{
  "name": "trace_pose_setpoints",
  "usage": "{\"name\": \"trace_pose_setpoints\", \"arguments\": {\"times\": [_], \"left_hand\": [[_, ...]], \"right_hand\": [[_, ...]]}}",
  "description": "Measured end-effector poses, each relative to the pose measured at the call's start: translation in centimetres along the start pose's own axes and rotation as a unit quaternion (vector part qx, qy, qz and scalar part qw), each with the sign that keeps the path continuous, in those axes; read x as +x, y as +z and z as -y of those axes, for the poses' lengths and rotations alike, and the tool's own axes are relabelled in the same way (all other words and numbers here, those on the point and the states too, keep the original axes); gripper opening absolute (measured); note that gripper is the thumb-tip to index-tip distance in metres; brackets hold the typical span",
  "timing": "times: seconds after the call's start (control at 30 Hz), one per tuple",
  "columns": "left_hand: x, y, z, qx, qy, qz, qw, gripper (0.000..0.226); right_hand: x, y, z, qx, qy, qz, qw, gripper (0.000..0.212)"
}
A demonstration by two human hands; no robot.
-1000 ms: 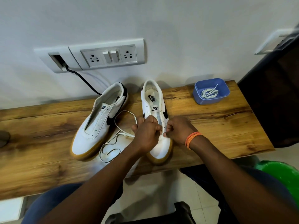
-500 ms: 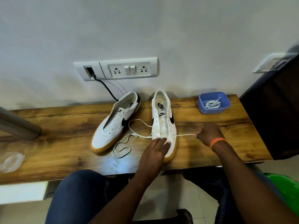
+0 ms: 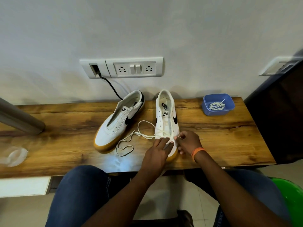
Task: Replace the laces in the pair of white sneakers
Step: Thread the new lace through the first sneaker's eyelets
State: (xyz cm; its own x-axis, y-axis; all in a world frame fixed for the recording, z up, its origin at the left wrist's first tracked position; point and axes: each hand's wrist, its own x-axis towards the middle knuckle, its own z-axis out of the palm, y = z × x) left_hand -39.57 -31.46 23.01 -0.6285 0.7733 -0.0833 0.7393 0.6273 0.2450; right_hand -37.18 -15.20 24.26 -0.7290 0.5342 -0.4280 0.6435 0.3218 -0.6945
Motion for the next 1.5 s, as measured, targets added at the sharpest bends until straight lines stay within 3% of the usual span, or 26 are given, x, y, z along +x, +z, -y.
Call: {"name": "trace_pose_setpoints", "arguments": {"times": [0.17,0.33,0.4,0.47,0.53,0.6,0.63,0.8,0.93,1.03,1.13,1.23,1.3,1.4,1.5], "left_hand": [[0.1,0.3,0.1,-0.002,-0.001,-0.007,1.000,0.075],[0.0,0.5,0.2,-0.007,-0.008,-0.006,1.000,0.079],[0.0,0.6,0.1,-0.009,-0.012,-0.007,1.000,0.082],[0.0,0.7,0.1,-0.011,-0.012,-0.011,1.000,0.082],[0.1,0.7,0.1,-0.010,-0.012,-0.018,1.000,0.078],[0.2,0.7,0.0,-0.006,-0.015,-0.020,1.000,0.074],[0.2,0.8,0.0,-0.005,-0.016,-0.020,1.000,0.073],[0.1,0.9,0.0,-0.006,-0.012,-0.023,1.000,0.075],[0.2,0.8,0.1,-0.006,-0.014,-0.023,1.000,0.079],[0.1,0.8,0.1,-0.008,-0.013,-0.028,1.000,0.078],[0.1,0.9,0.1,-0.008,-0.015,-0.023,1.000,0.078],[0.1,0.9,0.0,-0.005,-0.020,-0.015,1.000,0.078],[0.2,0.9,0.0,-0.002,-0.020,-0.016,1.000,0.076],[0.1,0.9,0.1,-0.003,-0.016,-0.019,1.000,0.077],[0.2,1.0,0.2,-0.006,-0.017,-0.028,0.999,0.082]], "right_hand": [[1.8,-2.3,-1.3,0.080,0.078,-0.052,0.992,0.023],[5.2,-8.0,-5.6,0.070,0.155,-0.229,0.958,0.022],[4.3,-8.0,-4.5,-0.025,0.117,-0.226,0.967,0.007],[3.0,-6.1,-2.8,-0.100,0.041,-0.192,0.975,0.028],[1.6,-3.5,-1.2,-0.092,-0.034,-0.124,0.987,0.041],[0.7,-0.8,-0.4,-0.075,-0.082,-0.059,0.992,0.020],[0.5,0.2,-0.4,-0.072,-0.087,-0.044,0.993,0.008],[1.5,0.1,-1.6,-0.092,-0.072,-0.078,0.990,0.022],[3.7,-4.4,-3.8,-0.033,0.052,-0.181,0.982,0.030],[3.6,-6.1,-4.0,-0.068,0.073,-0.230,0.968,0.003],[1.8,-4.0,-1.6,-0.104,-0.030,-0.156,0.982,0.032],[0.6,-0.4,-0.5,-0.107,-0.113,-0.063,0.986,0.018],[0.8,0.9,-0.9,-0.113,-0.119,-0.047,0.985,0.009],[1.5,0.6,-1.3,-0.099,-0.090,-0.053,0.990,0.021],[2.5,-1.9,-1.8,-0.121,-0.029,-0.095,0.988,0.016]]}}
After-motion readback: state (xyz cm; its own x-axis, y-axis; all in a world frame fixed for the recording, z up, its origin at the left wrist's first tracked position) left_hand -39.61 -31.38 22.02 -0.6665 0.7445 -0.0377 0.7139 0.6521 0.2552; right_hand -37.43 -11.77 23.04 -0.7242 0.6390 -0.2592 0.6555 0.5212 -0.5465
